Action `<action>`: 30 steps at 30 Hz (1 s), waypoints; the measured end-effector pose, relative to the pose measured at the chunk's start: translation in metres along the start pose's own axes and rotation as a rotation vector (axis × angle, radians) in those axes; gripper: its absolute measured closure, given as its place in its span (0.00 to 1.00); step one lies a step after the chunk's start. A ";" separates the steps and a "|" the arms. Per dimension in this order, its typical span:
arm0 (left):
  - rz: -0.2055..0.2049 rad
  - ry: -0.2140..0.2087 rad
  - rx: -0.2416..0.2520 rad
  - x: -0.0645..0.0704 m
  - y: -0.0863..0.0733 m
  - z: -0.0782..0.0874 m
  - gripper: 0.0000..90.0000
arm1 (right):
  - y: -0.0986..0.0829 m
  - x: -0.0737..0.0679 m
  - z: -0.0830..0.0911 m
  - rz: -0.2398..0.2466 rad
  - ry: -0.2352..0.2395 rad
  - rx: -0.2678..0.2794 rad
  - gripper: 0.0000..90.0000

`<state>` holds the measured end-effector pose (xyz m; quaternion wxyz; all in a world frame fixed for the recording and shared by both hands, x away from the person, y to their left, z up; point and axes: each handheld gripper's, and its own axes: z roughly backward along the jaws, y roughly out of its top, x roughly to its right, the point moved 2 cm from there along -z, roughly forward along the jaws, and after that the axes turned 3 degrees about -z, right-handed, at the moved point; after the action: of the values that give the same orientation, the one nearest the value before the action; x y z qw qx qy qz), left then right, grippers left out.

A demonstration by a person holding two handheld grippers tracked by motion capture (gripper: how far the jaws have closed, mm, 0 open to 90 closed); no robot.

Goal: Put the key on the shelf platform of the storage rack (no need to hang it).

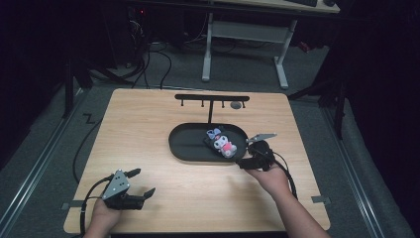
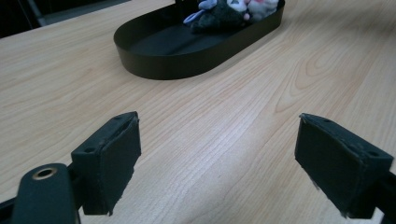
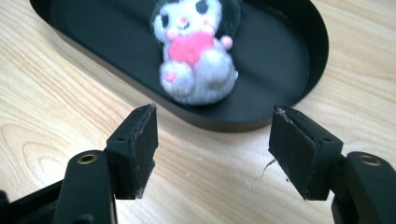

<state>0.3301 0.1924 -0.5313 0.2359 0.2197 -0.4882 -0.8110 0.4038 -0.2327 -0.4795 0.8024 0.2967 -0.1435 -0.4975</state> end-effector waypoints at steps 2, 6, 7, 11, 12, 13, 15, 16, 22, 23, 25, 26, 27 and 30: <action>0.003 0.001 0.004 -0.001 0.000 0.000 0.17 | -0.002 0.001 0.000 0.001 0.005 0.002 0.36; 0.017 0.014 0.025 -0.003 0.004 -0.003 0.17 | -0.020 0.005 0.002 -0.019 0.011 0.035 0.36; 0.012 0.016 0.019 -0.004 0.004 -0.004 0.17 | -0.024 0.005 0.003 -0.024 0.008 0.045 0.36; 0.017 0.016 0.019 -0.004 0.006 -0.006 0.17 | -0.040 0.006 0.006 -0.019 -0.008 0.091 0.34; 0.020 0.014 0.021 -0.004 0.007 -0.007 0.17 | -0.045 0.007 0.008 -0.012 -0.016 0.105 0.33; 0.012 0.012 0.019 -0.003 0.008 -0.010 0.17 | -0.048 0.007 0.009 -0.012 -0.021 0.118 0.33; 0.006 0.012 0.014 -0.003 0.008 -0.011 0.17 | -0.051 0.007 0.010 -0.015 -0.025 0.130 0.33; 0.002 0.009 0.010 -0.003 0.009 -0.012 0.17 | -0.054 0.007 0.011 -0.019 -0.028 0.143 0.32; 0.008 0.008 0.027 -0.003 0.011 -0.015 0.17 | -0.074 0.001 0.019 -0.005 -0.033 0.233 0.30; 0.009 0.007 0.028 -0.003 0.012 -0.016 0.17 | -0.074 0.001 0.019 -0.005 -0.033 0.233 0.30; 0.013 0.006 0.031 -0.003 0.012 -0.016 0.17 | -0.078 -0.003 0.021 0.005 -0.036 0.256 0.25; 0.018 0.003 0.034 -0.003 0.013 -0.016 0.17 | -0.083 -0.007 0.022 0.032 -0.063 0.281 0.18; 0.018 0.001 0.037 -0.003 0.014 -0.016 0.17 | -0.085 -0.009 0.023 0.034 -0.073 0.291 0.17; 0.016 -0.001 0.036 -0.002 0.015 -0.017 0.17 | -0.094 -0.015 0.025 0.021 -0.064 0.322 0.16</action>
<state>0.3440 0.1752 -0.5252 0.2381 0.2198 -0.5046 -0.8002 0.3171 -0.2584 -0.5172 0.7446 0.4041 -0.2498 -0.4688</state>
